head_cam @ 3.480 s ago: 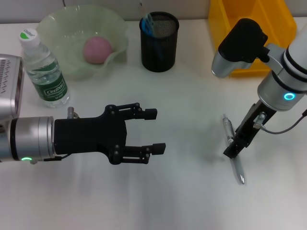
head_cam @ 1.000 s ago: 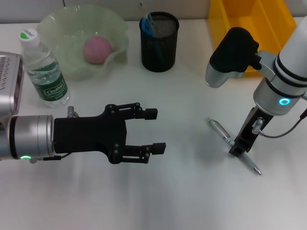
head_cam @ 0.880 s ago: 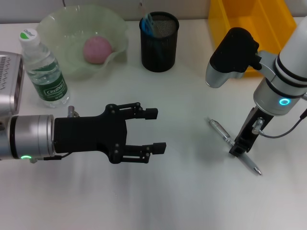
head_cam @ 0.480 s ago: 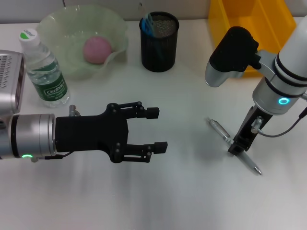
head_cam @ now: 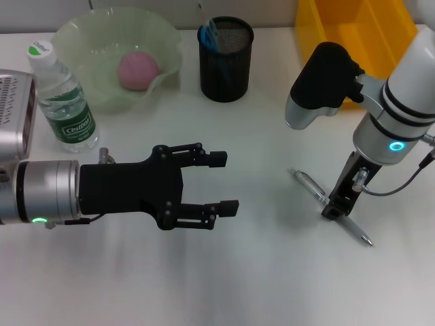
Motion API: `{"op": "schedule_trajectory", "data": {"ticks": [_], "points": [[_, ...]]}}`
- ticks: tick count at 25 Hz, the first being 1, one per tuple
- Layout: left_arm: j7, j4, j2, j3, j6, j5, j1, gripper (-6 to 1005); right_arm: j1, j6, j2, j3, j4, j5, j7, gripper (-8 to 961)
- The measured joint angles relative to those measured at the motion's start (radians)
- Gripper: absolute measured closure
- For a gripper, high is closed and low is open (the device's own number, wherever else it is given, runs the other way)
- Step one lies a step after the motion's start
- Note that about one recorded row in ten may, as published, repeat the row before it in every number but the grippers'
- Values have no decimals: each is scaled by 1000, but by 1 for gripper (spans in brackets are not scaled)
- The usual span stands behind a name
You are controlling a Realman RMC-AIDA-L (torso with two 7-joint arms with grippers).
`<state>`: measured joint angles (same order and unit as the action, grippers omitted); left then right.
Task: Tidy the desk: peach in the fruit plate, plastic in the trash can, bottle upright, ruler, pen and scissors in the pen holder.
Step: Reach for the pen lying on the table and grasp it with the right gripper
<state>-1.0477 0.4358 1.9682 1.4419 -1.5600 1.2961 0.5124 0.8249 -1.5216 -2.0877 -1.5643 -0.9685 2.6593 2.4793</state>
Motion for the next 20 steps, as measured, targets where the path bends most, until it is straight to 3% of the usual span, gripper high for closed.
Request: {"op": "schedule_trajectory", "data": {"ticks": [9,20], "points": [[-2,4,-2,0,0,0,0,243,2,2,0,-8,1,-3,2,685],[-2,9,-3,0,0,0,0,246,5,2,0,-6,6,-3,3,788]]}}
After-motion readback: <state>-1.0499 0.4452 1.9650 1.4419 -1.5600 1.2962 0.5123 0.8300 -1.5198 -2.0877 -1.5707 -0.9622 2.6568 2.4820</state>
